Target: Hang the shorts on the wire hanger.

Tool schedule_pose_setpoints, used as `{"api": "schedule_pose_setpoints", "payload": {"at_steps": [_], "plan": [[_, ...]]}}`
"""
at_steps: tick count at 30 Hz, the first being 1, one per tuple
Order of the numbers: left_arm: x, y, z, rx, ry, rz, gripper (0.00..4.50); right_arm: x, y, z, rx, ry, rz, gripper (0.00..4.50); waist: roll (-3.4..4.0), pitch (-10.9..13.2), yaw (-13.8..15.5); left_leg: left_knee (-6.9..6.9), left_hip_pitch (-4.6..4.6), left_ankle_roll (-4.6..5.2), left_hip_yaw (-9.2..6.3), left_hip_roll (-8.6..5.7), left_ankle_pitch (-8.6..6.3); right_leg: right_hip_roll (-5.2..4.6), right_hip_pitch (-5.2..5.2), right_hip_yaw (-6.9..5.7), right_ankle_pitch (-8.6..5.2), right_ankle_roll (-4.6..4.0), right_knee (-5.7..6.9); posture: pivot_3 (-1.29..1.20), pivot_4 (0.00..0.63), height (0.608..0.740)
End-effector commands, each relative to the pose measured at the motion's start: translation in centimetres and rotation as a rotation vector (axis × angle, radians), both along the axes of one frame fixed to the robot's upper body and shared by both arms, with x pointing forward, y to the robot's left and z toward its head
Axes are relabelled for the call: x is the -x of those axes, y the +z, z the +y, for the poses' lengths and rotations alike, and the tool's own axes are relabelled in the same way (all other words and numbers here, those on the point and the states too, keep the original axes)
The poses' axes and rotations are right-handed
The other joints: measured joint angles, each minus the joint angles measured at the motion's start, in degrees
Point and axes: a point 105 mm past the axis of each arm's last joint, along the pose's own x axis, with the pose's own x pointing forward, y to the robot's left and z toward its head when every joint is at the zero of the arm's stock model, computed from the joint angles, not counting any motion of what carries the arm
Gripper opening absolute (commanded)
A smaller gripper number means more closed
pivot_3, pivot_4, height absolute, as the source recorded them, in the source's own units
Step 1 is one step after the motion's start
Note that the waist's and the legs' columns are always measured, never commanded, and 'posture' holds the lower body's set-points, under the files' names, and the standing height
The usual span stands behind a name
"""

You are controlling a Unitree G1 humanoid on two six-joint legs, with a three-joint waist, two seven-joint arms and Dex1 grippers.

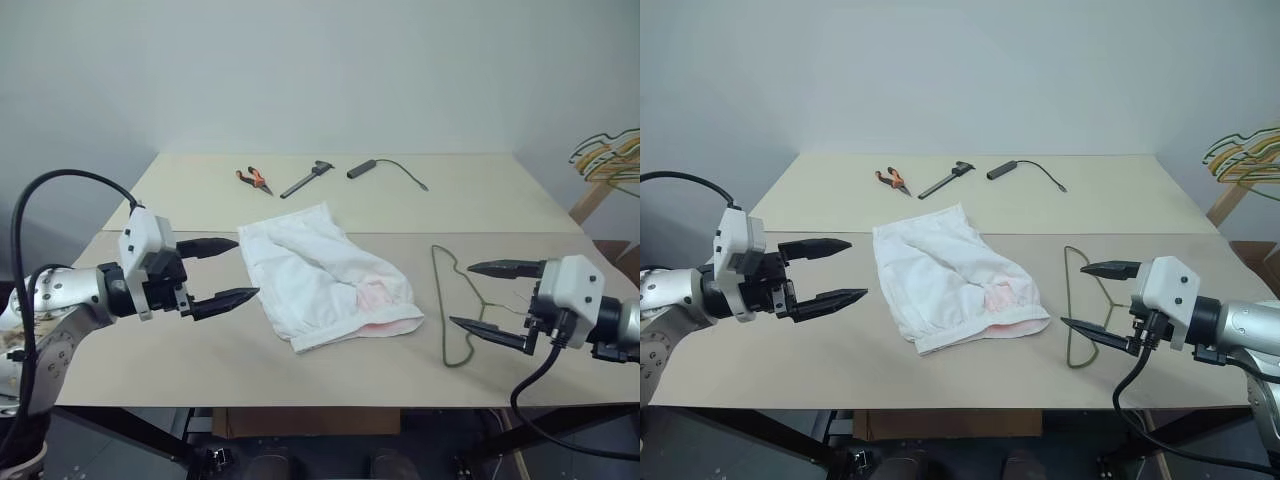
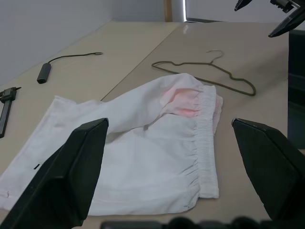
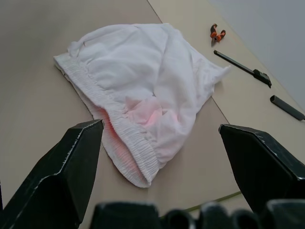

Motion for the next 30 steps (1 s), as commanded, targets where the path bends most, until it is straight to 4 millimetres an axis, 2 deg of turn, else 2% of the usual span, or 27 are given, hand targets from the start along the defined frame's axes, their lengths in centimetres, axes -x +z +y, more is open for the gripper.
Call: {"api": "schedule_pose_setpoints", "payload": {"at_steps": [1, 6, 10, 13, 18, 22, 26, 30], "plan": [[0.0, 1.1, -0.4, 0.016, -0.023, -0.03, 4.5, 0.3, 1.2, 0.3, 0.001, 0.009, -0.052, 4.49, 0.0, 0.0, 0.0, 0.0, 0.0, 0.0, 0.0, 0.0, 0.0, 0.01, 0.0, 0.0, 0.0, 0.0, 0.0, -0.08, 0.0, 0.74], [-0.1, 1.2, -0.5, 0.002, -0.023, -0.034, 4.5, 0.2, 1.2, 0.7, -0.002, 0.014, -0.055, 4.49, 0.0, 0.0, 0.0, 0.0, 0.01, 0.0, 0.03, 0.01, 0.0, 0.02, 0.0, 0.03, 0.01, 0.02, 0.01, -0.08, 0.0, 0.74], [-0.4, 1.4, -0.6, 0.006, -0.013, -0.056, 4.5, -0.5, 0.8, 2.3, 0.045, 0.021, -0.082, 4.49, 0.0, 0.0, -0.5, 0.0, 0.03, 0.0, 0.07, 0.02, 0.0, 0.04, -0.01, 0.1, 0.02, 0.01, 0.02, -0.08, 0.0, 0.74], [-0.4, 1.5, -0.5, 0.02, -0.002, -0.065, 4.5, -1.3, -1.0, 4.0, 0.18, 0.014, -0.082, 4.49, 0.0, 0.0, -0.8, 0.0, 0.14, -0.02, 0.16, 0.11, -0.01, 0.14, 0.01, 0.2, -0.08, 0.05, 0.03, -0.08, 0.0, 0.74], [-0.2, 1.1, -0.6, 0.028, 0.006, -0.055, 4.5, -1.3, -6.0, 8.5, 0.311, 0.063, 0.022, 4.49, -0.04, 0.0, -1.4, 0.0, 0.11, -0.12, 0.26, 0.21, -0.07, 0.28, -0.1, 0.36, 0.04, -0.06, 0.02, -0.08, 0.0, 0.74], [-0.4, 1.2, -0.6, 0.035, 0.016, -0.062, 4.5, -3.9, -8.9, 11.1, 0.406, 0.038, -0.019, 4.49, -0.1, 0.0, -1.7, 0.0, 0.1, -0.18, 0.45, 0.33, -0.1, 0.46, -0.28, 0.54, 0.1, -0.16, 0.08, -0.08, 0.0, 0.74], [-0.4, 1.3, -0.7, 0.036, 0.017, -0.068, 4.5, -6.3, -10.9, 11.8, 0.557, 0.034, -0.096, 3.21, -0.12, 0.0, -1.6, 0.0, 0.2, -0.2, 0.56, 0.32, -0.08, 0.52, -0.28, 0.69, 0.15, -0.13, 0.12, -0.06, 0.0, 0.74], [-0.2, 1.3, -0.7, 0.035, 0.024, -0.072, 4.5, -7.8, -10.9, 10.5, 0.652, 0.061, -0.171, 1.75, -0.14, 0.0, -1.4, 0.0, 0.08, -0.22, 0.63, 0.29, -0.09, 0.51, -0.44, 0.77, 0.24, 0.01, 0.09, -0.04, 0.0, 0.74]]}}
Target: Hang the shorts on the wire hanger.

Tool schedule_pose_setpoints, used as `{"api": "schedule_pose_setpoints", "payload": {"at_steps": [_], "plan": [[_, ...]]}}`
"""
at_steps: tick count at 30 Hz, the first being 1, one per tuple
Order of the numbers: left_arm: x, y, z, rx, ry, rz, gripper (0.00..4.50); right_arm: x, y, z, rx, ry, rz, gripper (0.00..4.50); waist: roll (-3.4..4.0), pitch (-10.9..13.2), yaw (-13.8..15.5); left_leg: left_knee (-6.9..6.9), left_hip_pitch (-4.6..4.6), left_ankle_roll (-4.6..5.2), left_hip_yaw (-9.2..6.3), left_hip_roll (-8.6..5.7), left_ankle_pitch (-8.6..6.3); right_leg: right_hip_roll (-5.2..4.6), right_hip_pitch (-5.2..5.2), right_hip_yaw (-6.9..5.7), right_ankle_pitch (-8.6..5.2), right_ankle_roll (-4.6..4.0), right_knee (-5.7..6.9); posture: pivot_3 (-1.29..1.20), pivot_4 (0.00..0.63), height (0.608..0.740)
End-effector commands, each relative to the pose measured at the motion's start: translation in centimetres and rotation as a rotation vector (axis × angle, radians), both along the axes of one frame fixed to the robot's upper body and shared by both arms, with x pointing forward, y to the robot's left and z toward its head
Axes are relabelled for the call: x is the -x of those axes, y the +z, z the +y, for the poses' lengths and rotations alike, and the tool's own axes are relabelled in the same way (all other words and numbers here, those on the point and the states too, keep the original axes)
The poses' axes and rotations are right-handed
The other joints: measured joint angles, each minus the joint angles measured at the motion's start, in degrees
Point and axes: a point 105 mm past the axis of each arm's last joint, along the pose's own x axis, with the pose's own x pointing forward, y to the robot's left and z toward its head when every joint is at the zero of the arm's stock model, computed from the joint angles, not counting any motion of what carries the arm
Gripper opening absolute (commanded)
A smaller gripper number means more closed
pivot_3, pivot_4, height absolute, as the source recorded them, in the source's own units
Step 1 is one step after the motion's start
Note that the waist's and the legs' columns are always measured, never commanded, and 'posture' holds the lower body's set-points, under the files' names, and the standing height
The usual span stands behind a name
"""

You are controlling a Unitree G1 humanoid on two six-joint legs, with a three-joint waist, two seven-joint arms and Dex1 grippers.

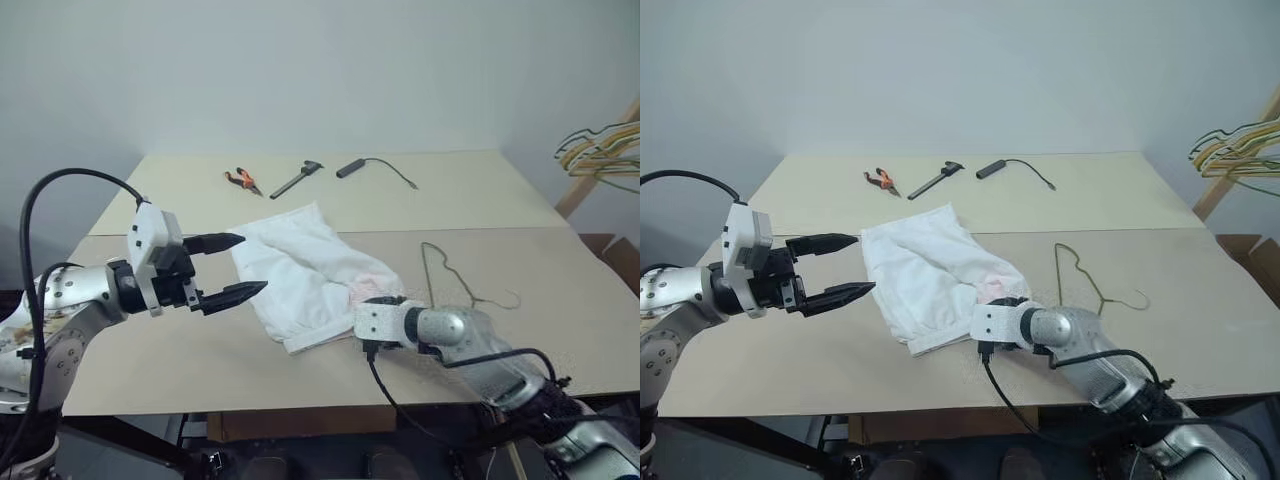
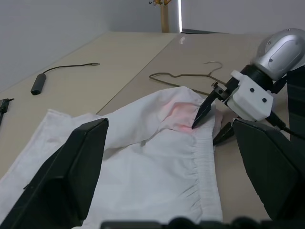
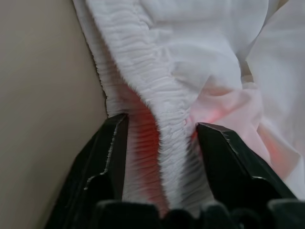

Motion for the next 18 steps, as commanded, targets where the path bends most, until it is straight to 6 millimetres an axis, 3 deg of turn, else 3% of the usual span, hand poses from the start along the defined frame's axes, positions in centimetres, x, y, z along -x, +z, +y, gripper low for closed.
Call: {"api": "schedule_pose_setpoints", "payload": {"at_steps": [1, 5, 9, 11, 13, 18], "plan": [[0.4, 1.1, 0.1, -0.002, 0.009, -0.058, 4.5, -1.5, 1.1, -2.0, 0.076, 0.029, -0.085, 1.37, 0.0, 0.0, 0.1, 0.0, -0.01, 0.0, 0.01, 0.0, 0.0, 0.0, 0.0, 0.02, 0.0, 0.0, 0.0, -0.04, 0.0, 0.74], [0.5, 0.9, 0.2, -0.002, 0.023, -0.061, 4.5, -3.4, 2.6, -4.0, 0.118, 0.068, -0.174, 0.04, -0.01, 0.0, -0.1, 0.0, 0.03, 0.0, 0.12, 0.01, -0.01, 0.01, -0.03, 0.13, 0.02, 0.0, 0.03, -0.04, 0.0, 0.74], [0.5, 0.8, 0.1, 0.0, 0.024, -0.06, 4.5, -5.6, 5.5, -5.3, 0.146, 0.151, -0.305, 0.04, -0.01, 0.0, -0.4, -0.01, 0.18, 0.0, 0.28, 0.11, 0.0, 0.13, 0.02, 0.25, 0.07, -0.07, 0.07, -0.04, 0.0, 0.74], [0.4, 0.8, 0.0, 0.001, 0.022, -0.061, 4.5, -6.9, 7.2, -6.9, 0.24, 0.222, -0.407, 0.04, -0.02, 0.0, -0.8, -0.06, 0.23, 0.0, 0.38, 0.11, 0.0, 0.13, 0.01, 0.34, 0.07, -0.07, 0.07, -0.05, 0.0, 0.74], [0.4, 0.8, 0.0, 0.002, 0.02, -0.062, 4.5, -7.8, 7.6, -8.5, 0.332, 0.255, -0.427, 0.04, -0.02, 0.0, -1.3, -0.1, 0.21, 0.0, 0.5, 0.08, 0.0, 0.12, -0.09, 0.46, 0.08, -0.05, 0.06, -0.05, 0.0, 0.74], [0.3, 0.7, -0.3, 0.004, 0.017, -0.064, 4.5, -7.2, 5.9, -11.4, 0.387, 0.26, -0.279, 1.48, -0.25, -0.1, -1.7, -0.32, 0.23, -0.01, 0.52, 0.14, 0.0, 0.14, -0.08, 0.46, 0.08, -0.08, -0.06, -0.05, 0.0, 0.74]]}}
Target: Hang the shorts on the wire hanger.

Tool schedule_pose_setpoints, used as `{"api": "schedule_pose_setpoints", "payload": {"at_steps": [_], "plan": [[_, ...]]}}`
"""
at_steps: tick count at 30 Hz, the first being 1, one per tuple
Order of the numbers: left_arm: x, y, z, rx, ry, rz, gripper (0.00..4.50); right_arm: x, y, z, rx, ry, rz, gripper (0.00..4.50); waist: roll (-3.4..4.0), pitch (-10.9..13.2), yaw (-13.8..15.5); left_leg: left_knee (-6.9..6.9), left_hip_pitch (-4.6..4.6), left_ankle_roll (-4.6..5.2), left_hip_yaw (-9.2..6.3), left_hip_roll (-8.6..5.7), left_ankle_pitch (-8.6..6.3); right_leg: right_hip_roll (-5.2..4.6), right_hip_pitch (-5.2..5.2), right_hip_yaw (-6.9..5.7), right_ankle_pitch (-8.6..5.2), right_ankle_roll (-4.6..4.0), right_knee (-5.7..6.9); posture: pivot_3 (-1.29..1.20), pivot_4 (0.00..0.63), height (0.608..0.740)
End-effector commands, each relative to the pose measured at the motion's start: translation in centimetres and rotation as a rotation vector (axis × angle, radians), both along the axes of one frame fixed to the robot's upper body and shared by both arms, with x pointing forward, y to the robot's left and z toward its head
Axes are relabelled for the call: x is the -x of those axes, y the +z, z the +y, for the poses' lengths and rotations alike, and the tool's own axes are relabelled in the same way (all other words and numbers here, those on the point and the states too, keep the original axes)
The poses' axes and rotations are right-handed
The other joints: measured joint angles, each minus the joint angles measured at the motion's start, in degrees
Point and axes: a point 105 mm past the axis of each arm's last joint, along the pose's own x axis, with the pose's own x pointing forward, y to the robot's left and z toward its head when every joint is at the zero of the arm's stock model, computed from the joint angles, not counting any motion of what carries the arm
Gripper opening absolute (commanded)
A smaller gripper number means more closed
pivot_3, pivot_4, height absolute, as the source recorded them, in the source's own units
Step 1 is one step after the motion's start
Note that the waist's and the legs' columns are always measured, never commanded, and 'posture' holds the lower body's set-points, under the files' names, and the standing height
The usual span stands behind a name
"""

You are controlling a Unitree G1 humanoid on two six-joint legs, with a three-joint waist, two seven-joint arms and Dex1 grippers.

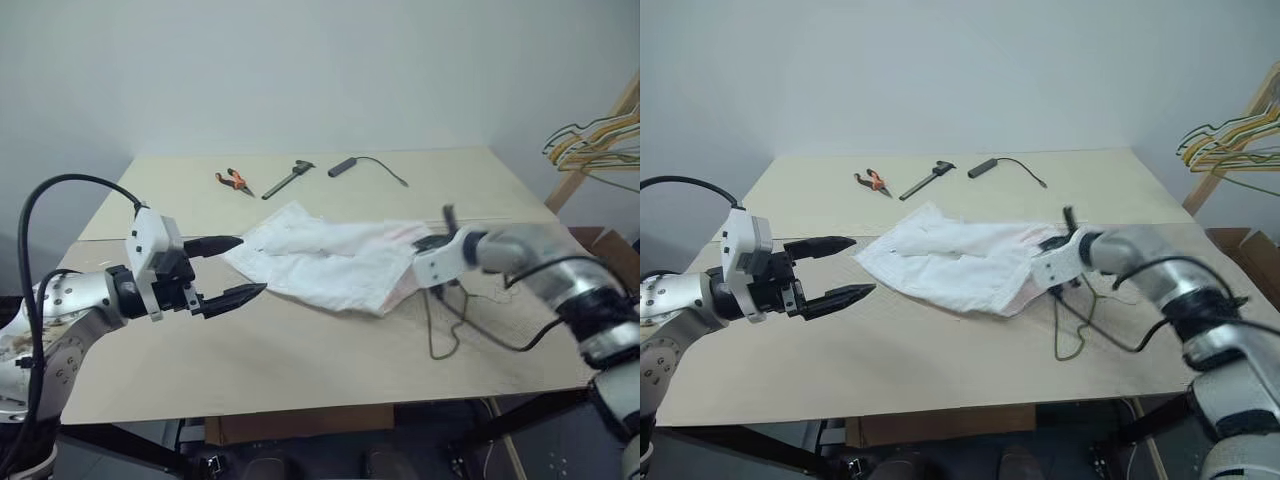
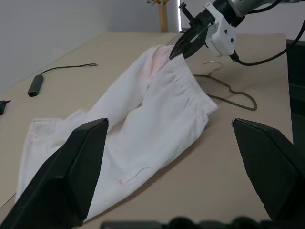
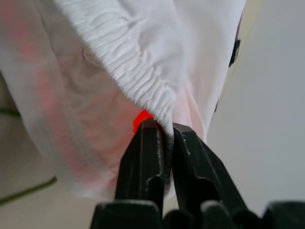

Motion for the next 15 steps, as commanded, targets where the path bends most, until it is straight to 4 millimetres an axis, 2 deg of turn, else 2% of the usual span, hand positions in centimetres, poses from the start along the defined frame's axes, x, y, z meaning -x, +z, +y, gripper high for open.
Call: {"api": "schedule_pose_setpoints", "payload": {"at_steps": [1, 4, 7, 9, 11, 13, 15], "plan": [[0.1, 1.0, -0.2, 0.001, -0.008, -0.06, 4.5, 1.4, -1.1, -1.0, 0.011, 0.009, 0.107, 1.84, 0.0, 0.0, -0.1, -0.02, -0.01, 0.0, 0.0, -0.01, 0.0, -0.01, -0.02, 0.03, 0.0, 0.0, 0.0, -0.05, 0.0, 0.74], [0.3, 1.0, 0.0, -0.004, 0.0, -0.058, 4.5, 3.7, -0.5, -1.6, -0.067, -0.073, 0.215, 2.93, 0.04, 0.0, 0.0, -0.02, -0.07, 0.02, 0.02, -0.01, -0.01, -0.05, -0.1, 0.1, 0.01, 0.0, 0.03, -0.04, 0.0, 0.74], [0.4, 0.9, 0.1, -0.008, 0.005, -0.055, 4.5, 6.3, 0.3, -0.8, -0.15, -0.115, 0.299, 3.99, 0.06, 0.0, 0.3, 0.01, -0.18, 0.03, 0.01, 0.0, -0.02, -0.12, -0.23, 0.11, 0.01, 0.01, 0.15, -0.04, 0.0, 0.74], [0.5, 0.8, 0.2, -0.01, 0.008, -0.05, 4.5, 8.3, 0.4, 1.6, -0.257, -0.143, 0.344, 3.99, 0.04, 0.0, 0.3, 0.04, -0.15, 0.03, 0.01, 0.03, -0.02, -0.11, -0.22, 0.12, 0.02, -0.01, 0.19, -0.05, 0.0, 0.74], [0.4, 0.7, 0.1, -0.013, 0.006, -0.048, 4.5, 9.7, -0.8, 4.0, -0.34, -0.223, 0.38, 3.99, -0.05, 0.0, 0.1, 0.03, 0.03, 0.01, 0.03, 0.18, -0.03, 0.0, -0.12, 0.12, 0.03, -0.06, 0.27, -0.05, 0.0, 0.74], [0.3, 0.7, 0.0, -0.013, 0.003, -0.048, 4.5, 10.3, -2.1, 5.3, -0.373, -0.309, 0.398, 3.99, -0.04, 0.0, 0.2, 0.07, 0.21, -0.02, 0.08, 0.43, -0.04, 0.24, 0.09, 0.1, 0.05, -0.14, 0.25, -0.06, 0.004, 0.74], [0.2, 0.8, 0.0, -0.013, -0.003, -0.049, 4.5, 10.3, -3.5, 6.1, -0.368, -0.409, 0.408, 3.99, -0.01, 0.0, 0.4, 0.09, 0.24, -0.16, 0.12, 0.44, 0.05, 0.26, 0.11, 0.07, -0.14, 0.16, 0.26, -0.06, 0.005, 0.74]]}}
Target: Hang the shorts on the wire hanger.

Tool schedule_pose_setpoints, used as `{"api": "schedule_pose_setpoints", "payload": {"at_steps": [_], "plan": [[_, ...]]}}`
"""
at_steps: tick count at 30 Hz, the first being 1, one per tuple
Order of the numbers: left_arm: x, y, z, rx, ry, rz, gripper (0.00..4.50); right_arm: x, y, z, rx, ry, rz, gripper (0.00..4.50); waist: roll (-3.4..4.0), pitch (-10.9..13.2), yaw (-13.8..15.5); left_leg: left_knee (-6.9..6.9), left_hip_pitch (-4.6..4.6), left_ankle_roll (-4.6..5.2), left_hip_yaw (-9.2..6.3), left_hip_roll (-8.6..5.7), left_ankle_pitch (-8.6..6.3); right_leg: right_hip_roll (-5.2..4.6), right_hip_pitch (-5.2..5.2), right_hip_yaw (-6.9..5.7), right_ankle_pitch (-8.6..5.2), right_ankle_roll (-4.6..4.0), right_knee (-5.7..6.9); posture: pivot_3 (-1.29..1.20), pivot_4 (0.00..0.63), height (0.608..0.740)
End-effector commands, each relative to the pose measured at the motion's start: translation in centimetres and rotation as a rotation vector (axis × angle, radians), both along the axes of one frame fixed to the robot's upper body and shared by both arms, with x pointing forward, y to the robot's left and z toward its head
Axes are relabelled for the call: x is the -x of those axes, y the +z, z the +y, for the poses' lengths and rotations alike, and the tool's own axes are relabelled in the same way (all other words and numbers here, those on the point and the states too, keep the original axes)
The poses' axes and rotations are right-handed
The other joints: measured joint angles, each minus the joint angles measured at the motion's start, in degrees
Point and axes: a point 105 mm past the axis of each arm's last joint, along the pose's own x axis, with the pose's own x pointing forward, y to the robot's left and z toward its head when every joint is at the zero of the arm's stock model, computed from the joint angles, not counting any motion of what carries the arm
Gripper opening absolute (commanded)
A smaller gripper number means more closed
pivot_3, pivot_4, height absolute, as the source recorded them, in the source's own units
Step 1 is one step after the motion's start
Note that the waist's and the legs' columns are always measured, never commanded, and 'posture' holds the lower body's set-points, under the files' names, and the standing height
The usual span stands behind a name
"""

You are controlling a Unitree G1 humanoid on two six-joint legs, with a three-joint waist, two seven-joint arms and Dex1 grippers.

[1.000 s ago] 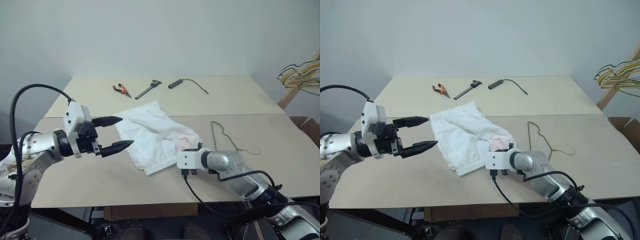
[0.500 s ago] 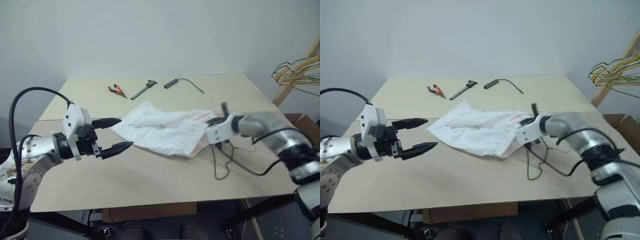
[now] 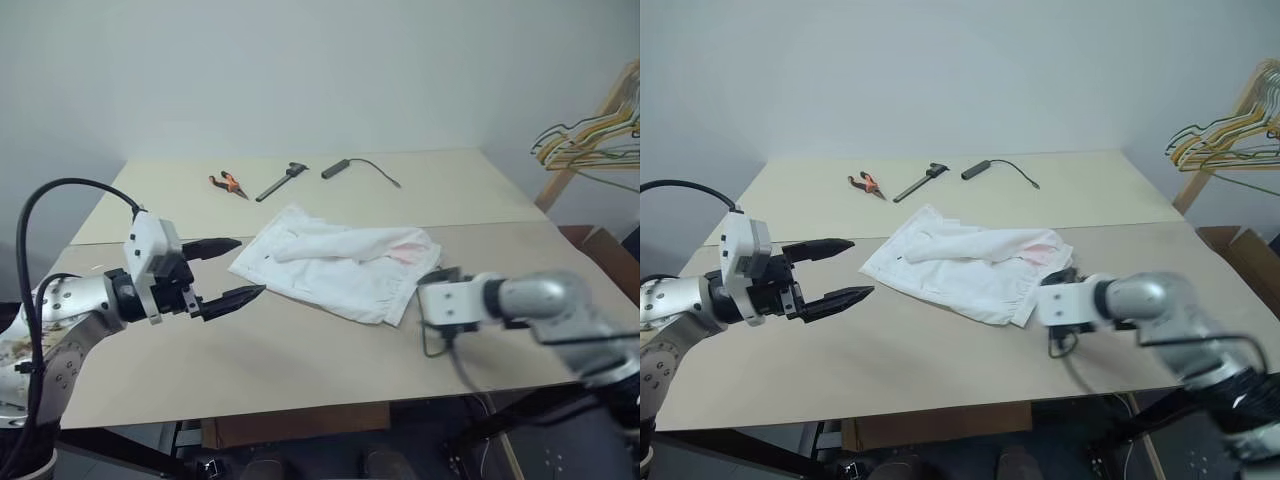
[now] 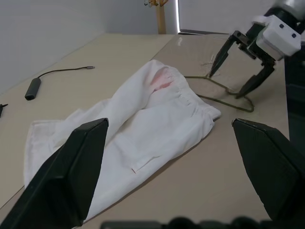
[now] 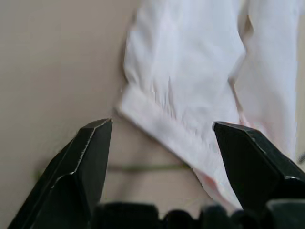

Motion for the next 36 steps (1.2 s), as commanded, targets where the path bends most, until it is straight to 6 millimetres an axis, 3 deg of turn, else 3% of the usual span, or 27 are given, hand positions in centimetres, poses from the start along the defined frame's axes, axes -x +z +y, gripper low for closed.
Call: {"api": "schedule_pose_setpoints", "payload": {"at_steps": [1, 5, 7, 9, 17, 19, 24, 28, 36], "plan": [[-0.1, 1.0, -0.3, -0.01, -0.015, -0.052, 4.5, -0.8, -0.6, 0.2, 0.051, -0.203, -0.014, 3.99, 0.0, 0.0, 0.3, 0.04, -0.02, -0.03, 0.02, 0.0, 0.02, 0.0, -0.04, 0.01, -0.02, 0.03, 0.0, -0.06, 0.005, 0.74], [-0.2, 1.0, -0.4, -0.011, -0.02, -0.051, 4.5, -2.5, -1.8, 0.8, 0.133, -0.333, -0.1, 3.99, -0.01, 0.0, 0.4, 0.07, -0.1, -0.06, 0.07, -0.05, 0.04, -0.01, -0.35, 0.02, 0.26, -0.4, 0.02, -0.06, 0.006, 0.74], [-0.2, 1.0, -0.4, -0.011, -0.022, -0.051, 4.5, -3.5, -1.9, 0.7, 0.167, -0.368, -0.147, 3.62, -0.01, 0.0, 0.4, 0.06, -0.26, -0.07, 0.08, -0.14, 0.04, -0.01, -0.42, 0.04, 0.27, -0.42, 0.11, -0.06, 0.008, 0.74], [-0.1, 1.0, -0.5, -0.009, -0.023, -0.051, 4.5, -4.2, -1.8, 0.5, 0.196, -0.374, -0.19, 3.06, -0.01, 0.0, 0.5, 0.02, -0.3, -0.1, 0.07, -0.28, 0.03, -0.02, -0.47, 0.05, 0.26, -0.42, 0.12, -0.05, 0.008, 0.74], [-0.4, -0.1, -0.1, -0.083, 0.001, -0.055, 4.5, -5.5, -0.7, 0.1, 0.199, -0.332, -0.276, 0.13, -0.02, 0.0, -0.1, -0.04, -0.39, -0.11, 0.05, -0.37, 0.01, -0.02, -0.49, 0.03, 0.25, -0.39, 0.02, -0.05, 0.009, 0.74], [-0.8, -1.2, 0.2, -0.176, 0.006, -0.079, 4.5, -5.7, -0.2, 0.0, 0.178, -0.298, -0.297, 0.02, -0.02, 0.0, -0.1, -0.04, -0.33, -0.11, 0.05, -0.37, 0.01, -0.02, -0.45, 0.03, 0.24, -0.37, 0.02, -0.05, 0.009, 0.74], [-4.0, -6.5, 3.1, -0.581, 0.029, -0.207, 4.5, -5.6, 2.8, -2.1, 0.16, -0.142, -0.378, 0.02, 0.04, 0.0, 0.2, -0.09, -0.3, -0.11, 0.07, -0.4, 0.01, -0.02, -0.4, 0.01, 0.21, -0.35, -0.05, -0.07, 0.003, 0.74], [-6.9, -8.6, 3.9, -0.671, 0.046, -0.248, 4.5, -4.9, 4.2, -3.9, 0.21, -0.023, -0.415, 0.02, 0.01, 0.0, 0.5, -0.08, -0.41, -0.09, 0.07, -0.38, 0.0, -0.02, -0.42, -0.08, 0.23, -0.33, -0.2, -0.09, 0.0, 0.74], [-10.6, -13.1, 0.4, -0.809, -0.035, -0.356, 4.5, -3.0, 6.2, -3.1, 0.109, 0.049, -0.426, 0.02, -0.03, 0.0, -0.7, -0.03, -0.53, -0.03, 0.11, -0.37, -0.02, -0.04, -0.47, 0.01, 0.32, -0.27, -0.19, -0.16, 0.0, 0.74]]}}
